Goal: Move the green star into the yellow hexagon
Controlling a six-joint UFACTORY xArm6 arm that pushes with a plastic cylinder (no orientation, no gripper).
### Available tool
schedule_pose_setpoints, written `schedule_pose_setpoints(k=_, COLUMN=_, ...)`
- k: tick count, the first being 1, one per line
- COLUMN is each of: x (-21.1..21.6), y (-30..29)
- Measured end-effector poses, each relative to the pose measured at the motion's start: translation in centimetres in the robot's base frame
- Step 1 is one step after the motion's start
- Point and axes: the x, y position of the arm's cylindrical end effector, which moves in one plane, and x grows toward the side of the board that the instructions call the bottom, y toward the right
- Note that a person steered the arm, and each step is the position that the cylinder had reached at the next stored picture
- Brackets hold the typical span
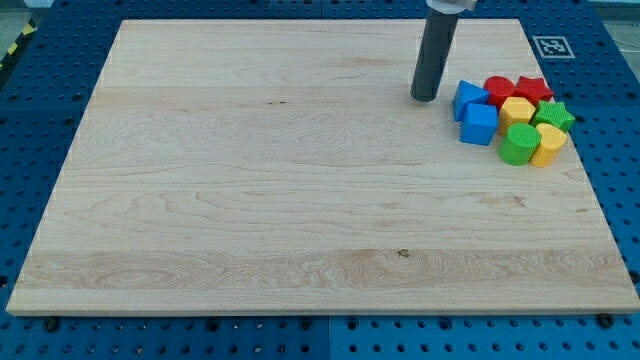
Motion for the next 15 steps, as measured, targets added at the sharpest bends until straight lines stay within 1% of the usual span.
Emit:
schedule_pose_setpoints(k=1, x=-3.2, y=-2.1)
schedule_pose_setpoints(k=2, x=-7.5, y=-0.6)
schedule_pose_setpoints(k=3, x=-7.9, y=6.5)
schedule_pose_setpoints(k=4, x=-6.3, y=14.4)
schedule_pose_setpoints(k=5, x=-3.7, y=18.7)
schedule_pose_setpoints(k=6, x=1.1, y=21.4)
schedule_pose_setpoints(k=7, x=5.0, y=20.9)
schedule_pose_setpoints(k=8, x=5.9, y=16.9)
schedule_pose_setpoints(k=9, x=6.7, y=15.1)
schedule_pose_setpoints(k=10, x=6.7, y=17.1)
schedule_pose_setpoints(k=11, x=7.9, y=17.1)
schedule_pose_setpoints(k=12, x=11.0, y=16.2)
schedule_pose_setpoints(k=13, x=12.4, y=16.2)
schedule_pose_setpoints(k=14, x=9.4, y=17.2)
schedule_pose_setpoints(k=15, x=8.0, y=16.3)
